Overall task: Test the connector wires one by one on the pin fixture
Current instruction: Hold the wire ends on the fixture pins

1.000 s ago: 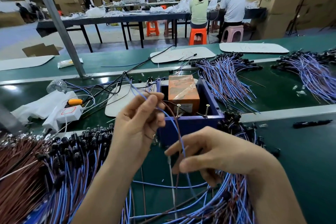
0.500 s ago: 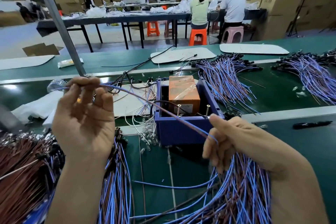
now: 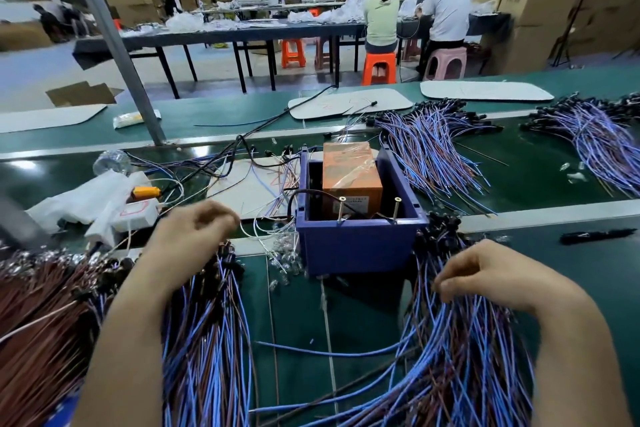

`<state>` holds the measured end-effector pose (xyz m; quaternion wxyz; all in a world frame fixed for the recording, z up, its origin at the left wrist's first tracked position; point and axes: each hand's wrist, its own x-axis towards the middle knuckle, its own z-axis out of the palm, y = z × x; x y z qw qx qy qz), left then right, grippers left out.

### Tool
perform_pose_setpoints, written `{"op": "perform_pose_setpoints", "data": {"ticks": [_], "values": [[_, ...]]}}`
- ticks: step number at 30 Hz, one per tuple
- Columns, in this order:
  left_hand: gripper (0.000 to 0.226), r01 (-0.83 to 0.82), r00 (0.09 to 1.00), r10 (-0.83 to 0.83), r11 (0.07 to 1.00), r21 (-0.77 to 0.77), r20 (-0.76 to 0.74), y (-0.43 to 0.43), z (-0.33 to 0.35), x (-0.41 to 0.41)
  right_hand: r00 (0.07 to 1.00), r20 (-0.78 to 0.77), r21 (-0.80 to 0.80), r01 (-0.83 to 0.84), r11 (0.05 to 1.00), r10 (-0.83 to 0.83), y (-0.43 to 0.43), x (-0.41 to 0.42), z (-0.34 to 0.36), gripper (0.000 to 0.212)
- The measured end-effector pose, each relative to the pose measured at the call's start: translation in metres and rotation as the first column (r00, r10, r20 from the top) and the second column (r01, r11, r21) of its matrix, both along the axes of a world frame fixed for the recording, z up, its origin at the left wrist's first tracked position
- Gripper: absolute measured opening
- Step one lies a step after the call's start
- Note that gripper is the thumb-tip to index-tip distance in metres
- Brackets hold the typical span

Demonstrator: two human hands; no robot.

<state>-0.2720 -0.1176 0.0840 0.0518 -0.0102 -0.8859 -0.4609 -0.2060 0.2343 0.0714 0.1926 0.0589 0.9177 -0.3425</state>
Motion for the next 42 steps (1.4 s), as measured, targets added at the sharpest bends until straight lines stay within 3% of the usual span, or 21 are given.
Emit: {"op": "perform_pose_setpoints", "data": {"ticks": [1, 2, 3, 5, 7, 16, 23, 30, 34, 36, 38, 39, 42], "values": [[0.014, -0.018, 0.996, 0.043, 0.949, -0.314, 0.072, -0.005, -0.012, -0.007, 1.0, -0.017, -0.004, 0.008, 1.0, -0.008, 0.0, 0.0, 0.001, 0.018], [0.02, 0.0, 0.985, 0.097, 0.828, -0.56, 0.144, -0.009, -0.022, -0.01, 0.999, -0.035, -0.006, 0.02, 1.0, -0.02, -0.001, -0.001, 0.001, 0.021], [0.03, 0.031, 0.97, 0.147, 0.715, -0.698, 0.194, -0.008, -0.029, -0.012, 0.998, -0.051, -0.01, 0.034, 0.999, -0.034, -0.002, -0.001, 0.0, 0.022], [0.039, 0.062, 0.961, 0.191, 0.555, -0.83, 0.199, -0.003, -0.038, -0.014, 0.996, -0.067, -0.023, 0.061, 0.998, -0.062, -0.003, -0.002, -0.001, 0.022], [0.04, 0.066, 0.969, 0.178, 0.481, -0.874, 0.171, 0.0, -0.044, -0.016, 0.995, -0.066, -0.033, 0.074, 0.997, -0.076, -0.004, -0.003, -0.002, 0.023], [0.02, 0.104, 0.968, 0.124, 0.596, -0.796, 0.219, -0.009, -0.038, -0.012, 0.994, 0.009, -0.145, 0.109, 0.983, -0.109, -0.017, -0.003, 0.0, 0.026], [0.033, 0.265, 0.93, 0.084, 0.519, -0.813, 0.357, -0.006, -0.043, -0.006, 0.997, -0.007, -0.16, 0.072, 0.984, -0.074, -0.026, -0.004, 0.002, 0.024], [0.03, 0.2, 0.967, -0.013, 0.656, -0.728, 0.254, -0.012, -0.027, -0.004, 0.999, -0.042, -0.15, -0.028, 0.988, 0.022, -0.034, -0.005, 0.004, 0.023], [0.027, 0.179, 0.977, -0.075, 0.797, -0.577, 0.199, -0.007, -0.016, 0.004, 0.988, -0.052, -0.244, -0.151, 0.958, 0.142, -0.058, -0.003, 0.012, 0.022], [0.026, 0.147, 0.989, -0.116, 0.845, -0.514, 0.093, 0.001, -0.008, 0.008, 0.982, -0.076, -0.304, -0.19, 0.933, 0.176, -0.079, -0.004, 0.012, 0.021], [0.027, 0.125, 0.982, -0.169, 0.91, -0.395, -0.08, 0.013, 0.001, 0.011, 0.991, -0.069, -0.484, -0.131, 0.865, 0.112, -0.104, -0.006, 0.01, 0.026], [0.026, 0.129, 0.967, -0.189, 0.943, -0.306, -0.173, 0.019, 0.006, 0.014, 0.997, -0.017, -0.62, -0.065, 0.782, 0.07, -0.117, -0.007, 0.011, 0.032], [0.026, 0.233, 0.891, -0.244, 0.969, -0.076, -0.382, 0.039, 0.017, 0.026, 0.979, 0.19, -0.914, 0.152, 0.376, 0.067, -0.144, -0.007, 0.017, 0.051]]}}
